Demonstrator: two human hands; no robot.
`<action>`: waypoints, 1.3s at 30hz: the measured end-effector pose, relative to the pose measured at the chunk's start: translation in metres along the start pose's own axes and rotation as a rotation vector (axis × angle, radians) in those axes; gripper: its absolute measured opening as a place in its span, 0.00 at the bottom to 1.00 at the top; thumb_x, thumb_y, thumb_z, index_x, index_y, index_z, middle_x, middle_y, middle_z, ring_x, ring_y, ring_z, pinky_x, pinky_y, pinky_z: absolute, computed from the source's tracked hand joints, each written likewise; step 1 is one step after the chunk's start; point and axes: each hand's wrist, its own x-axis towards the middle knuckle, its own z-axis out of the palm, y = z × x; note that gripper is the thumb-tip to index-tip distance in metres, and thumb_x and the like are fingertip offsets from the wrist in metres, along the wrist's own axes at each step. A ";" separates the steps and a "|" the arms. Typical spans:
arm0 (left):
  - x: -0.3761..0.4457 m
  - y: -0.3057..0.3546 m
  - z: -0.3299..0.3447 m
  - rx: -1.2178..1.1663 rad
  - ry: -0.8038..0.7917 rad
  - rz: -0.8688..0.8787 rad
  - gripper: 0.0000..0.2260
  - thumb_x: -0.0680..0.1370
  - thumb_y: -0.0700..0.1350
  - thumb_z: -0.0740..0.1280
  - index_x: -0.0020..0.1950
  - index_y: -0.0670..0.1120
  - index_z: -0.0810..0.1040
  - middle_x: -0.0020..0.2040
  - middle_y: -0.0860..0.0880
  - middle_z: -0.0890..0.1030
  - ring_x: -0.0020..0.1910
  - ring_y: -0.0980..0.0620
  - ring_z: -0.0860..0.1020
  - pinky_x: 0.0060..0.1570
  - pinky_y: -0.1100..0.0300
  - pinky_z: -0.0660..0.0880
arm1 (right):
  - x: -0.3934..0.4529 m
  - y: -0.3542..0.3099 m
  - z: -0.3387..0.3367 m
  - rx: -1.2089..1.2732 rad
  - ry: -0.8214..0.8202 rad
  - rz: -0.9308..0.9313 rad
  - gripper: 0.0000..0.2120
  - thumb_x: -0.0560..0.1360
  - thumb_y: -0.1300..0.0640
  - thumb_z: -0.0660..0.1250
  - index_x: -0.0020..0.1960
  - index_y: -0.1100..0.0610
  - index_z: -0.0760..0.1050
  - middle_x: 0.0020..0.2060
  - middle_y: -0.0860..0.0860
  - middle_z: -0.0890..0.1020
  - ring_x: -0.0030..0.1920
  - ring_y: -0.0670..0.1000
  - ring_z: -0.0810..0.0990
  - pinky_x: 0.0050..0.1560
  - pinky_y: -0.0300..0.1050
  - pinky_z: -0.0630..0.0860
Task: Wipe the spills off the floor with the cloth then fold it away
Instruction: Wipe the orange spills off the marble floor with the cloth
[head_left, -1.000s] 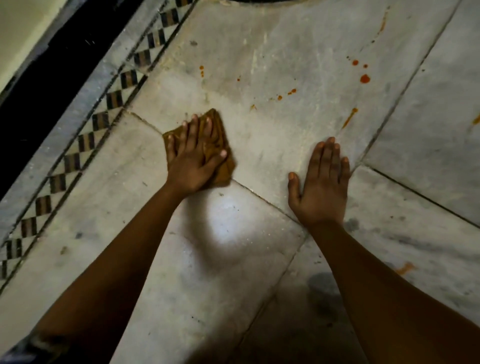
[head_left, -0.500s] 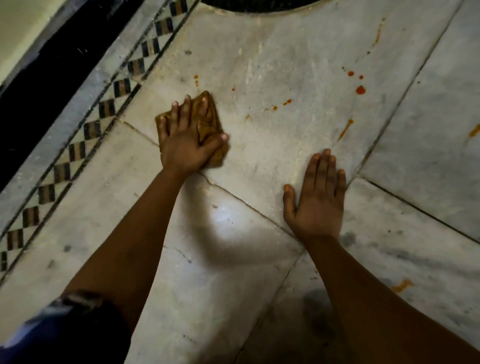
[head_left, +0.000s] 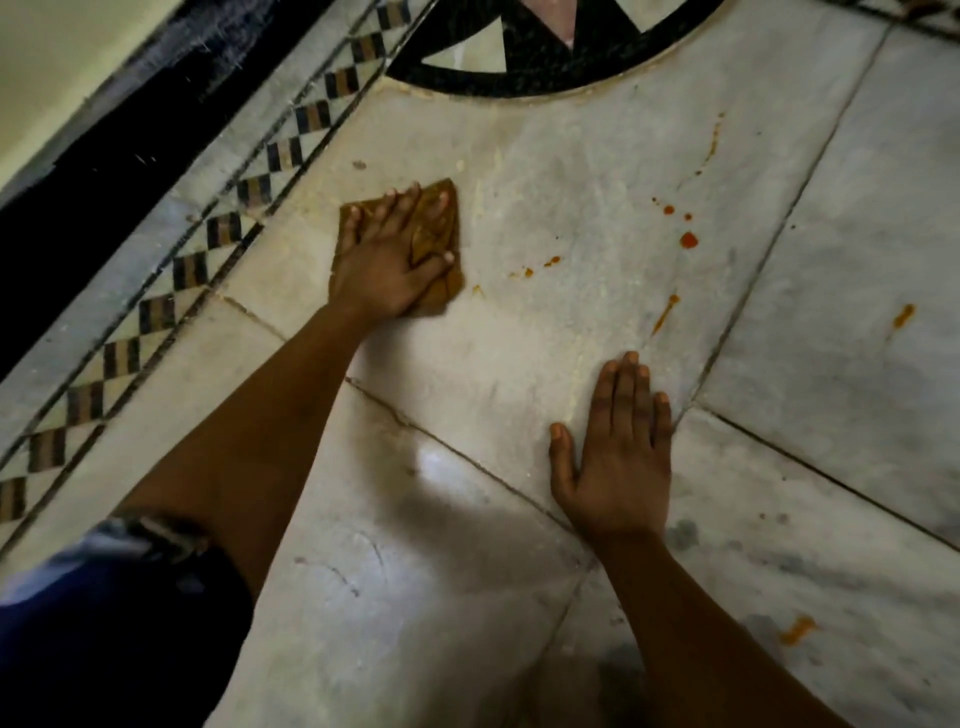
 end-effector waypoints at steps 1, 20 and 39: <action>0.013 -0.002 -0.003 -0.003 -0.002 -0.052 0.31 0.77 0.63 0.51 0.77 0.54 0.47 0.78 0.51 0.49 0.77 0.49 0.48 0.72 0.47 0.41 | 0.000 0.000 0.000 0.000 -0.002 -0.002 0.34 0.75 0.44 0.51 0.74 0.65 0.56 0.74 0.62 0.59 0.74 0.60 0.57 0.74 0.55 0.50; 0.059 0.092 0.008 0.028 0.024 -0.155 0.30 0.80 0.60 0.50 0.77 0.50 0.45 0.78 0.47 0.48 0.77 0.46 0.46 0.72 0.41 0.41 | -0.002 0.000 0.003 0.017 0.001 -0.010 0.35 0.75 0.43 0.50 0.74 0.64 0.56 0.74 0.62 0.59 0.74 0.59 0.58 0.73 0.54 0.50; 0.016 0.142 0.027 0.005 0.033 0.358 0.32 0.74 0.61 0.48 0.77 0.54 0.49 0.78 0.52 0.52 0.76 0.51 0.49 0.72 0.49 0.42 | 0.090 0.127 -0.019 0.054 0.056 0.124 0.36 0.74 0.41 0.43 0.76 0.62 0.48 0.76 0.58 0.51 0.76 0.55 0.48 0.74 0.50 0.43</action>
